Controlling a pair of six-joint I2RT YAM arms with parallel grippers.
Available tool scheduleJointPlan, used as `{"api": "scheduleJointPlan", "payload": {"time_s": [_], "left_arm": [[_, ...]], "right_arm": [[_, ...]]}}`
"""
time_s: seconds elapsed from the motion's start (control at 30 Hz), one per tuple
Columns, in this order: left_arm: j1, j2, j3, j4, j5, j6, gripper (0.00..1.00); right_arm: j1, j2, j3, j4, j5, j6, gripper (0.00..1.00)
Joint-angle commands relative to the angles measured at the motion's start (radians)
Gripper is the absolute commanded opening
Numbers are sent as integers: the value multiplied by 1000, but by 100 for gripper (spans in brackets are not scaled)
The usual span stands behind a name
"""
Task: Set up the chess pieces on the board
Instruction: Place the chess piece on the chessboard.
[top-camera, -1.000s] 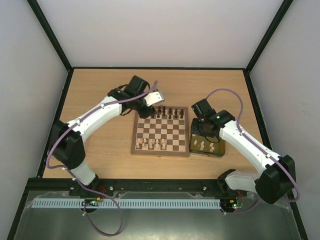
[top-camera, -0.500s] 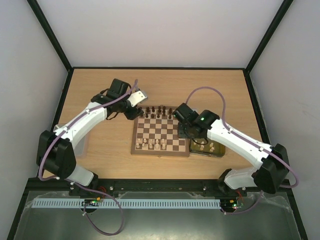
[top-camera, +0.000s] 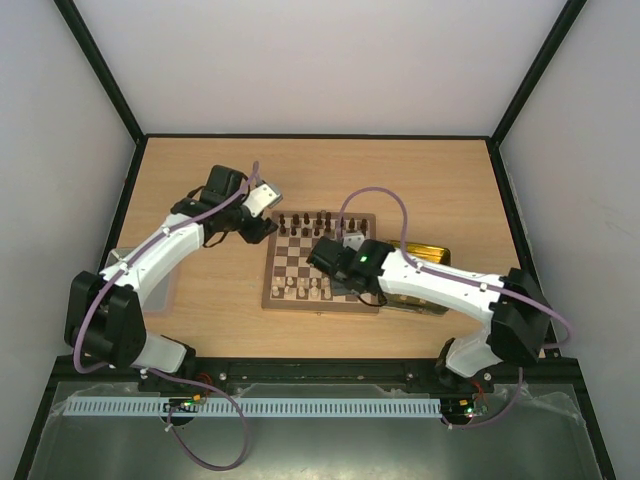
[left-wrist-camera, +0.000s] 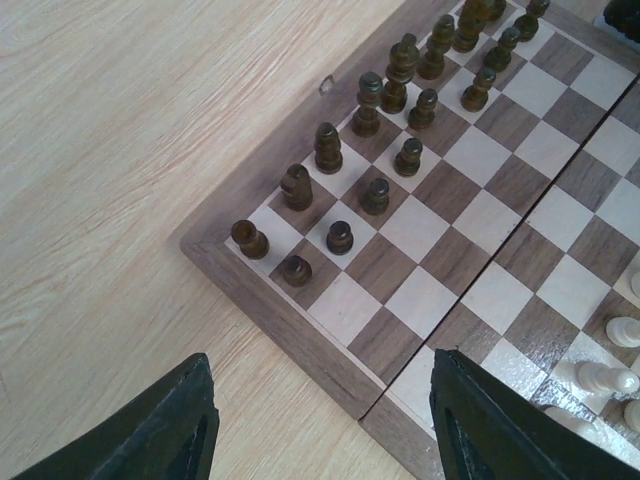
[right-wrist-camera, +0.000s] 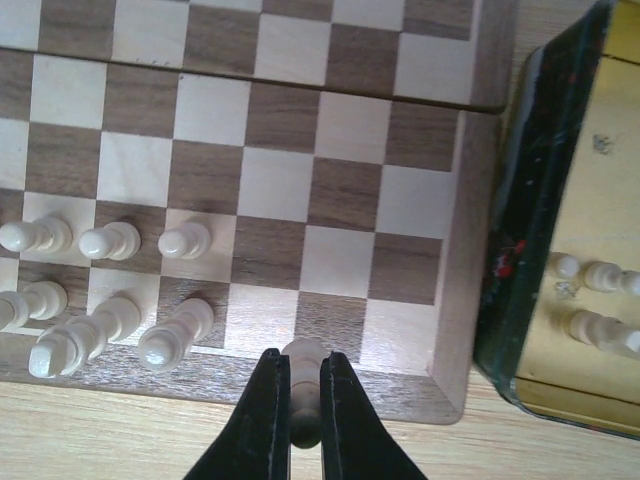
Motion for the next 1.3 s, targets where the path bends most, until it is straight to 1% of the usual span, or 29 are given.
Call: {"api": "scheduleJointPlan", "payload": {"time_s": [0.0,0.3,0.53,0.83,1.27], "left_arm": [[18,-25,-11,28,11,-23,60],[30,-31,-21,38,16,-32,61],[30,-30,-19,40,21,-37,61],[30,-31,-20,38,18,-34,62],[30,-30,-17,36,21,-34,62]], "right_arm": [[41,47,-5,39,80,49,2],[42,70,-68,131,73,70,2],[42,112,-62,167,66,64,2],[42,132,-64,178,45,55,2],[43,120,-84,180,27,59,2]]}}
